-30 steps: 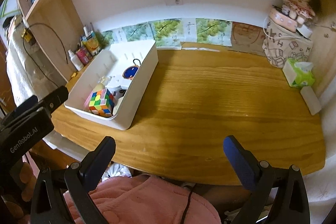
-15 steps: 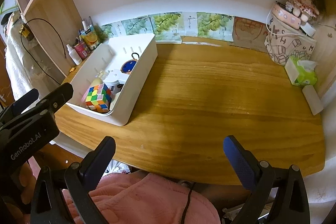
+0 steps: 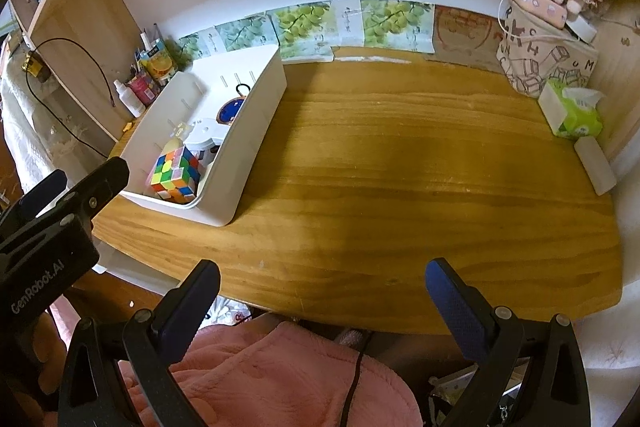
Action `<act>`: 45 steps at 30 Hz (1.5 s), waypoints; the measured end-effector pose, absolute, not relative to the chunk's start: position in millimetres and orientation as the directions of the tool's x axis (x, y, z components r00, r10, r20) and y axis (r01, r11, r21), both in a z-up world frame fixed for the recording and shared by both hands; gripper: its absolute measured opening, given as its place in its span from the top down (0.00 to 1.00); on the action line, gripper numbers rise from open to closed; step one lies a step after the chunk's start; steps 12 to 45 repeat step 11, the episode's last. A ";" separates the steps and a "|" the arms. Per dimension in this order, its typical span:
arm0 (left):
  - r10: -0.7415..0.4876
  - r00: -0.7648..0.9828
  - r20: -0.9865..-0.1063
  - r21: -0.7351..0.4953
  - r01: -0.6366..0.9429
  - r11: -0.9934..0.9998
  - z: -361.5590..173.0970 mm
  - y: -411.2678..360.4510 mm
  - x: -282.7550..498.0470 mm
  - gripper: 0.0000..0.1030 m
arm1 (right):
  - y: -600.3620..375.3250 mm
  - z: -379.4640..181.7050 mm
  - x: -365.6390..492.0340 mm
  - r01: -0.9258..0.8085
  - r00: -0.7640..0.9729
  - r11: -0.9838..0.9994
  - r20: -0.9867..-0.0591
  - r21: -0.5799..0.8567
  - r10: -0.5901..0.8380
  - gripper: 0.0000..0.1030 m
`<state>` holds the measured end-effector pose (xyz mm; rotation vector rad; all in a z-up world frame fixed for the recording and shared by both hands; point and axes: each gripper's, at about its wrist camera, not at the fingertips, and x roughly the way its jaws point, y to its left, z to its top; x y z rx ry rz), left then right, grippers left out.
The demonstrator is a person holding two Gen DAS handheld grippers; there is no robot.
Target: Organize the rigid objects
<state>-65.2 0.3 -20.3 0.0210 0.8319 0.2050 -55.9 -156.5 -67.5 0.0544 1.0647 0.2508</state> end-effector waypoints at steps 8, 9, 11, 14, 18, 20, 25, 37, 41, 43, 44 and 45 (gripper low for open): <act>0.204 0.637 -0.743 0.120 -0.172 0.978 -24.1 -5.2 -69.6 0.09 | -159.9 -74.4 -61.4 -0.168 0.426 0.969 -0.873 0.180 0.237 0.00; 0.205 0.635 -0.745 0.121 -0.174 0.977 -24.6 -5.4 -70.1 0.09 | -161.1 -75.0 -62.1 -0.167 0.424 0.969 -0.874 0.182 0.237 0.00; 0.208 0.632 -0.747 0.120 -0.179 0.976 -24.7 -6.2 -71.0 0.09 | -163.0 -75.5 -63.3 -0.162 0.422 0.970 -0.876 0.183 0.236 0.00; 0.208 0.632 -0.747 0.120 -0.179 0.976 -24.7 -6.2 -71.0 0.09 | -163.0 -75.5 -63.3 -0.162 0.422 0.970 -0.876 0.183 0.236 0.00; 0.208 0.632 -0.747 0.120 -0.179 0.976 -24.7 -6.2 -71.0 0.09 | -163.0 -75.5 -63.3 -0.162 0.422 0.970 -0.876 0.183 0.236 0.00; 0.208 0.632 -0.747 0.120 -0.179 0.976 -24.7 -6.2 -71.0 0.09 | -163.0 -75.5 -63.3 -0.162 0.422 0.970 -0.876 0.183 0.236 0.00; 0.208 0.632 -0.747 0.120 -0.179 0.976 -24.7 -6.2 -71.0 0.09 | -163.0 -75.5 -63.3 -0.162 0.422 0.970 -0.876 0.183 0.236 0.00; 0.208 0.632 -0.747 0.120 -0.179 0.976 -24.7 -6.2 -71.0 0.09 | -163.0 -75.5 -63.3 -0.162 0.422 0.970 -0.876 0.183 0.236 0.00; 0.208 0.632 -0.747 0.120 -0.179 0.976 -24.7 -6.2 -71.0 0.09 | -163.0 -75.5 -63.3 -0.162 0.422 0.970 -0.876 0.183 0.236 0.00; 0.208 0.632 -0.747 0.120 -0.179 0.976 -24.7 -6.2 -71.0 0.09 | -163.0 -75.5 -63.3 -0.162 0.422 0.970 -0.876 0.183 0.236 0.00; 0.208 0.632 -0.747 0.120 -0.179 0.976 -24.7 -6.2 -71.0 0.09 | -163.0 -75.5 -63.3 -0.162 0.422 0.970 -0.876 0.183 0.236 0.00; 0.208 0.632 -0.747 0.120 -0.179 0.976 -24.7 -6.2 -71.0 0.09 | -163.0 -75.5 -63.3 -0.162 0.422 0.970 -0.876 0.183 0.236 0.00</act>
